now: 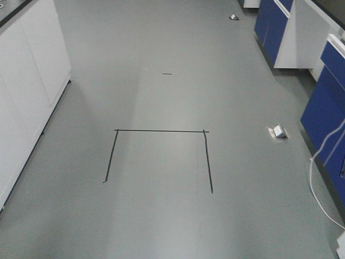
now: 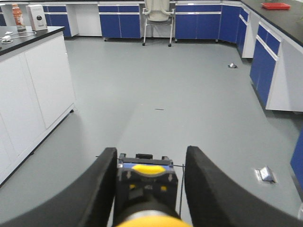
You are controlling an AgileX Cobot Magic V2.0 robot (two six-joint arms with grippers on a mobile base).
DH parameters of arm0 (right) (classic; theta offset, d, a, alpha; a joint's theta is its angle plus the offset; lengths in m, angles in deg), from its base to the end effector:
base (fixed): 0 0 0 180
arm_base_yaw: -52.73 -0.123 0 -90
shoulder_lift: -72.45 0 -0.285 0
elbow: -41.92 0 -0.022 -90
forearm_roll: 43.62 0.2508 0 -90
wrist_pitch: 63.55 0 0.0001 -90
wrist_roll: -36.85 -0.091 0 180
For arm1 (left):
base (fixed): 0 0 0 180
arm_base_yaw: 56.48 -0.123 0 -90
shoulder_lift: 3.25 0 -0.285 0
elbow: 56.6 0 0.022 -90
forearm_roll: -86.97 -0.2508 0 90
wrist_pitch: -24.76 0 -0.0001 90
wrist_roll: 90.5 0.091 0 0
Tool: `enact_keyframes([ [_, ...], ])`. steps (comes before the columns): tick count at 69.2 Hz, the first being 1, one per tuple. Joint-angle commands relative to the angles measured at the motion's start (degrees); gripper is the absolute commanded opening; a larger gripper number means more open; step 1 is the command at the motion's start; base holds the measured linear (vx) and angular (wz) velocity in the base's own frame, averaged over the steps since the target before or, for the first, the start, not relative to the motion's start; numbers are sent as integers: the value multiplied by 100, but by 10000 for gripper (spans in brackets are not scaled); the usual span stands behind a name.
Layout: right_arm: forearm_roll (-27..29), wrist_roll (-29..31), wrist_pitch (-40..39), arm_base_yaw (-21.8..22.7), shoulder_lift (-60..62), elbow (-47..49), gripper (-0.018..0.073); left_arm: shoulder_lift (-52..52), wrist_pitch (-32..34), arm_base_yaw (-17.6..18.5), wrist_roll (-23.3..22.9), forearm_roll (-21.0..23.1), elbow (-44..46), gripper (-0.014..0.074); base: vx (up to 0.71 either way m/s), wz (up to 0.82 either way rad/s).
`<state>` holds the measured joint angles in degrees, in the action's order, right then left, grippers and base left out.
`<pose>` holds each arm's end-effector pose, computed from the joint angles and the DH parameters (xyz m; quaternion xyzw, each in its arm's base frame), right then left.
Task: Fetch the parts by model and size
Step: 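Drive the base away from the table holding both buttons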
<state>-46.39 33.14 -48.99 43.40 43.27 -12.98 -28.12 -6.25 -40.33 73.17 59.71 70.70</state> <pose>0.0873 0.0132 0.2960 -0.0509 0.7566 0.0543 0.6497 0.0701 0.0021 0.2943 0.0919 0.7893 0.0492 0.6051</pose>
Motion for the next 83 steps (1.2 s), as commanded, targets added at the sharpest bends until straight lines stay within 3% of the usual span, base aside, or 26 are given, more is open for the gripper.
enact_keyframes([
  [1, -24, 32, -443, 14, -27, 157, -5, -49, 379, 27, -39, -74, 135, -6, 28, 22],
  [83, -24, 32, -442, 14, -27, 157, -5, -49, 379, 27, -39, -74, 135, -6, 42, 3],
])
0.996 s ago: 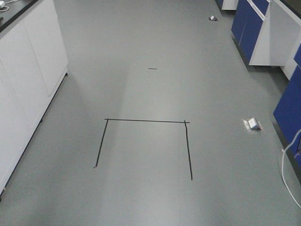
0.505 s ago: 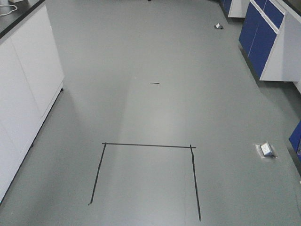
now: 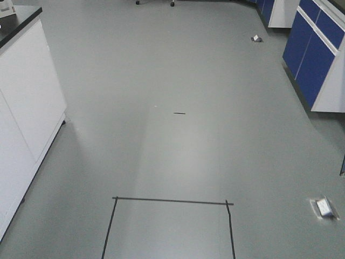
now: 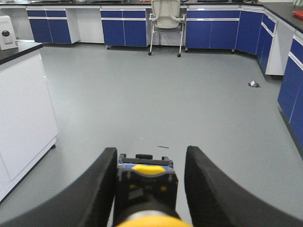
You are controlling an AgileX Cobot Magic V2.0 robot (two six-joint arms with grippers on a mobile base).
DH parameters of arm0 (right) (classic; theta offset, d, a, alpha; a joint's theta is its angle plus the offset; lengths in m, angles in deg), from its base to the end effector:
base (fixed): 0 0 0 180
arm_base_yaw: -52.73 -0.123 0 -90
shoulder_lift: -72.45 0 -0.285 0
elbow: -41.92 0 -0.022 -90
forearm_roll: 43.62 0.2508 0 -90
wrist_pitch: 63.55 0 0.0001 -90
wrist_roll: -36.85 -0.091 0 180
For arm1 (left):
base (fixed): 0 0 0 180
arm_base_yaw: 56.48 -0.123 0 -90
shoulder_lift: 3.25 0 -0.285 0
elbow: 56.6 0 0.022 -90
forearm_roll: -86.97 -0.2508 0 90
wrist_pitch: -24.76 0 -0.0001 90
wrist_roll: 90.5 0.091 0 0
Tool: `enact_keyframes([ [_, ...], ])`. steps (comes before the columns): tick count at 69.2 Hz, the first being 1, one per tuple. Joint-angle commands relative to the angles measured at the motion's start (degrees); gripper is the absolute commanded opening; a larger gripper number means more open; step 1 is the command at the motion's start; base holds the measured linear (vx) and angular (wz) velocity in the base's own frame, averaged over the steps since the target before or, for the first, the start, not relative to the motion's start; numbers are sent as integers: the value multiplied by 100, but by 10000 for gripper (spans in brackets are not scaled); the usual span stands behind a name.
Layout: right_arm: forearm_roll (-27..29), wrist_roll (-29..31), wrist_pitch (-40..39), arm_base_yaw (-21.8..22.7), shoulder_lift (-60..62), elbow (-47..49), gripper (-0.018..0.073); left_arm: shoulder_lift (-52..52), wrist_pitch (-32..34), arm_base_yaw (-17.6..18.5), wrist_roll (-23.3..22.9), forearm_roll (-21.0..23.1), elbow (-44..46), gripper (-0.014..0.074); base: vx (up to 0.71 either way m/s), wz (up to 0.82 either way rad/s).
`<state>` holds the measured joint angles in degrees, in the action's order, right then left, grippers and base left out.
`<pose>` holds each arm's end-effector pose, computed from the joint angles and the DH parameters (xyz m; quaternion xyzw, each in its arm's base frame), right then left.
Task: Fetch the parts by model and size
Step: 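Drive the base away from the table holding both buttons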
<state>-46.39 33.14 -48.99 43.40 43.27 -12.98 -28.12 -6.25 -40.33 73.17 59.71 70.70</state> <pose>0.0873 0.0132 0.2960 -0.0509 0.7566 0.0543 0.6497 0.0701 0.0021 0.2943 0.0919 0.7893 0.0492 0.6051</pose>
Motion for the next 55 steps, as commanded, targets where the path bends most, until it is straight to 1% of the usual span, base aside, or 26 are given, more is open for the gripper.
enact_keyframes([
  [1, -24, 32, -442, 14, -27, 157, -5, -49, 379, 27, -39, -74, 135, -6, 46, 7],
  [28, -24, 32, -446, 14, -27, 157, -5, -49, 379, 27, -39, -74, 135, -6, 49, 5],
  [55, -24, 32, -446, 14, -27, 157, -5, -49, 379, 27, -39, -74, 135, -6, 51, -7],
])
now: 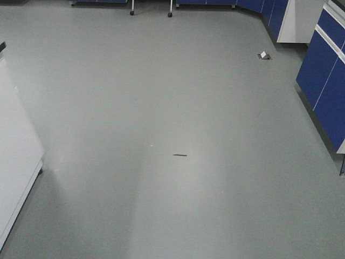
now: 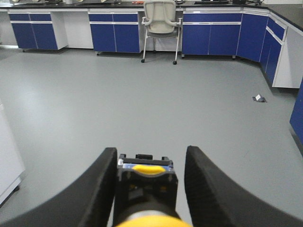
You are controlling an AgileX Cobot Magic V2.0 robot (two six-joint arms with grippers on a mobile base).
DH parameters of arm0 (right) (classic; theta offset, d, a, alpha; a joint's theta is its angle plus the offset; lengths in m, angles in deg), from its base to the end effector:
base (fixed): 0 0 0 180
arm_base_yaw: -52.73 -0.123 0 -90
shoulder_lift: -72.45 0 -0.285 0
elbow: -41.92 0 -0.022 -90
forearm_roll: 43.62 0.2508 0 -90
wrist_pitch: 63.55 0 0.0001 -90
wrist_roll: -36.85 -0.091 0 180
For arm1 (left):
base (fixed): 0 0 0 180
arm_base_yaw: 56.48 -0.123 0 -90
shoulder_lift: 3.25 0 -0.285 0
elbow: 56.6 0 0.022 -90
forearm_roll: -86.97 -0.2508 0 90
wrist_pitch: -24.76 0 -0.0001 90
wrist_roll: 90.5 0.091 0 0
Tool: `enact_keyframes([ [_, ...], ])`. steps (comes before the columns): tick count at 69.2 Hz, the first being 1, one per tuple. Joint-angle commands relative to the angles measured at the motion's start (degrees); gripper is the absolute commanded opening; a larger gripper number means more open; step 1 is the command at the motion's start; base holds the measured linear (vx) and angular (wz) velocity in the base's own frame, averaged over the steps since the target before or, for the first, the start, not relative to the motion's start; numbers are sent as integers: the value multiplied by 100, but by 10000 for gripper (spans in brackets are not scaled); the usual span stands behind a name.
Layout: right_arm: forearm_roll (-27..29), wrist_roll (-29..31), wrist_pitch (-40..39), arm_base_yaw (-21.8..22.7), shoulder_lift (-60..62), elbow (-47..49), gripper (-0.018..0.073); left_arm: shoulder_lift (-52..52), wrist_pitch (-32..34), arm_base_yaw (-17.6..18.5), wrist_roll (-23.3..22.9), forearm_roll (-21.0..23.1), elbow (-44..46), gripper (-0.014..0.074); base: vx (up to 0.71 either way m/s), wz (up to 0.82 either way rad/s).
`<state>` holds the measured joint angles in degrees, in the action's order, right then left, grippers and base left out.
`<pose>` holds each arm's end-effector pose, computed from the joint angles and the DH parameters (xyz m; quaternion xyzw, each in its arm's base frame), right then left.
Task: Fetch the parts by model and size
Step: 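Drive the base away from the table holding both buttons, then turn the base toward the counter with the red tray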
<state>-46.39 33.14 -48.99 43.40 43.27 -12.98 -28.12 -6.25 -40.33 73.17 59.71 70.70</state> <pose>0.0873 0.0132 0.2960 -0.0509 0.7566 0.0543 0.6497 0.0701 0.0021 0.2943 0.0919 0.7893 0.0492 0.6051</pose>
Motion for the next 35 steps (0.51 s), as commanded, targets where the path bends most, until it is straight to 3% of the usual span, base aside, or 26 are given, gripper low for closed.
enact_keyframes([
  [1, -24, 32, -446, 14, -27, 157, -5, -49, 379, 27, -39, -74, 135, -6, 53, -13],
  [35, -24, 32, -446, 14, -27, 157, -5, -49, 379, 27, -39, -74, 135, -6, 55, -8],
])
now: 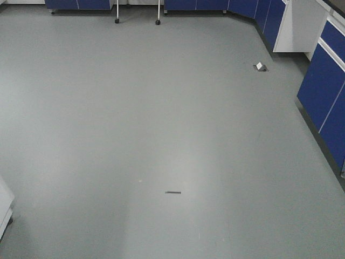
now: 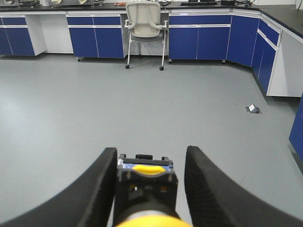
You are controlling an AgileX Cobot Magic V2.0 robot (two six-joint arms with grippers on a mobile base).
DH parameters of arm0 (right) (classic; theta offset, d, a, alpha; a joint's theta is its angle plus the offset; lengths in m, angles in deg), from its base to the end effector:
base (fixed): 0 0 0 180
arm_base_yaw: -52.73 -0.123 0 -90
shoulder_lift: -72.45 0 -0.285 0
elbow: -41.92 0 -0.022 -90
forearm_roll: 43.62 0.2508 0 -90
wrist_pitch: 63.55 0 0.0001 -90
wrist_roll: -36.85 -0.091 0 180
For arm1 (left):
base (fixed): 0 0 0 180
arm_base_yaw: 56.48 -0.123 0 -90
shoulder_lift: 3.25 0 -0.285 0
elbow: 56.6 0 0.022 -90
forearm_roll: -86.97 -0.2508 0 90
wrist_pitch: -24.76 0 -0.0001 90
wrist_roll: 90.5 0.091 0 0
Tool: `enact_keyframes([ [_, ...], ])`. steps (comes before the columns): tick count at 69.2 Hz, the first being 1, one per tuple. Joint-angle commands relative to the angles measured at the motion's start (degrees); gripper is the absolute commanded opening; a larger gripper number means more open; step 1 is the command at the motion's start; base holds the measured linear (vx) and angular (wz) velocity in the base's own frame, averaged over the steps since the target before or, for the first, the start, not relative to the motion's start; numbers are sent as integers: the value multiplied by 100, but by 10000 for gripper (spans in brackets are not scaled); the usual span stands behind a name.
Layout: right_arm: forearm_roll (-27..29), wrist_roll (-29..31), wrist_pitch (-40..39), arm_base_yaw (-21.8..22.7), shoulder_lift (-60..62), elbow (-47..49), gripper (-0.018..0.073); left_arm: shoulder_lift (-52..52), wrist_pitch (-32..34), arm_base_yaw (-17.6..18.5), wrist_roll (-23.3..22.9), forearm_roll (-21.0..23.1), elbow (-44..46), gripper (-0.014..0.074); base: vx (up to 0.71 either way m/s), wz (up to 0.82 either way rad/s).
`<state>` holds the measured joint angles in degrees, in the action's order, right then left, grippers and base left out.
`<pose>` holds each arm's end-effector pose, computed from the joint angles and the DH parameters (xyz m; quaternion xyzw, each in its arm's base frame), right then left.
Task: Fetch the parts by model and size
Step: 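Turn the base toward the counter with the red tray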
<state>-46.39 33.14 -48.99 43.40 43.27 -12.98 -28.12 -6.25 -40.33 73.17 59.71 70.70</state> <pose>0.0873 0.0132 0.2960 -0.0509 0.7566 0.0543 0.6497 0.0701 0.0021 0.2943 0.0919 0.7893 0.0492 0.6051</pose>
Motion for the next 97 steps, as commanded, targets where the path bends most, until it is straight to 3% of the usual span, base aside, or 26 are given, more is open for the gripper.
enact_keyframes([
  [1, -24, 32, -446, 14, -27, 157, -5, -49, 379, 27, -39, -74, 135, -6, 59, -5],
  [97, -24, 32, -446, 14, -27, 157, -5, -49, 375, 27, -39, -74, 135, -6, 63, 1],
])
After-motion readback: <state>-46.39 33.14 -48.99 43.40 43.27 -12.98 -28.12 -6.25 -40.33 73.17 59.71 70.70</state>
